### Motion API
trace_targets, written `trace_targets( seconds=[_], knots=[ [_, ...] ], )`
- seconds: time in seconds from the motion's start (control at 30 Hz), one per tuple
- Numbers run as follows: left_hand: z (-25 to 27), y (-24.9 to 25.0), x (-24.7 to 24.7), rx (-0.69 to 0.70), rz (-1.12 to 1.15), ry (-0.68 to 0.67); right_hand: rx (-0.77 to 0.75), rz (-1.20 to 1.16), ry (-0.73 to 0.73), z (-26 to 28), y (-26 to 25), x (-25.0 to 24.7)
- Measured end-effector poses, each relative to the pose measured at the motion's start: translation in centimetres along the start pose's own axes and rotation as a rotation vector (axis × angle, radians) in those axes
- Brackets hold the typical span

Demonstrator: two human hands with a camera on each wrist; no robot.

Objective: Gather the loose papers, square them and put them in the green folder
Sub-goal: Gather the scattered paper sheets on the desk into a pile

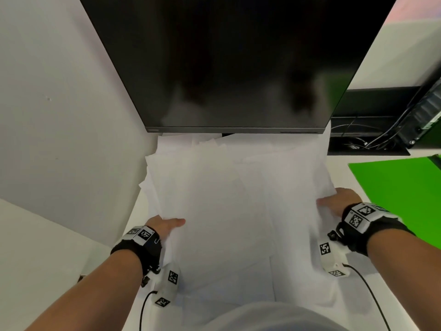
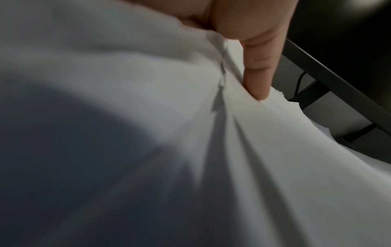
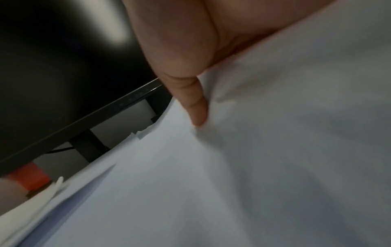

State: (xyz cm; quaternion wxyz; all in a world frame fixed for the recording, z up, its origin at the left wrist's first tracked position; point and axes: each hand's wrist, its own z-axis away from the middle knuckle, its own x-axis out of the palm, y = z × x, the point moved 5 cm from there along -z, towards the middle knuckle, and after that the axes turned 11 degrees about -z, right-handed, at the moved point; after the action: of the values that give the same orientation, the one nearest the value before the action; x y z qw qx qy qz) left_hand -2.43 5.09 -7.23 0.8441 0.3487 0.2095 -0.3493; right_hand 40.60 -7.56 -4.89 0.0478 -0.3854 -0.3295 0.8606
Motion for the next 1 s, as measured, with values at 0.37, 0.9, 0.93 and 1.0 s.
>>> trace_targets(
  seconds=[0.37,0.9,0.93,1.0],
  knots=[
    [-0.2,0.2,0.1,-0.027,-0.072,0.058,0.215,-0.186,-0.225,0.5,3.2,-2.2],
    [-1.7,-0.5,0.0,-0.036,-0.038,0.022,-0.022,-0.111,-0.145,6.7,3.0,-4.5],
    [-1.5,-0.4,0.0,-0.035,-0.040,0.023,-0.012,-0.155,-0.136,6.5,3.3,-4.6],
    [-1.3,-0.3,0.0,-0.041,-0.073,0.032,-0.019,-0.210,-0.087,6.3,3.4,-4.5]
  ],
)
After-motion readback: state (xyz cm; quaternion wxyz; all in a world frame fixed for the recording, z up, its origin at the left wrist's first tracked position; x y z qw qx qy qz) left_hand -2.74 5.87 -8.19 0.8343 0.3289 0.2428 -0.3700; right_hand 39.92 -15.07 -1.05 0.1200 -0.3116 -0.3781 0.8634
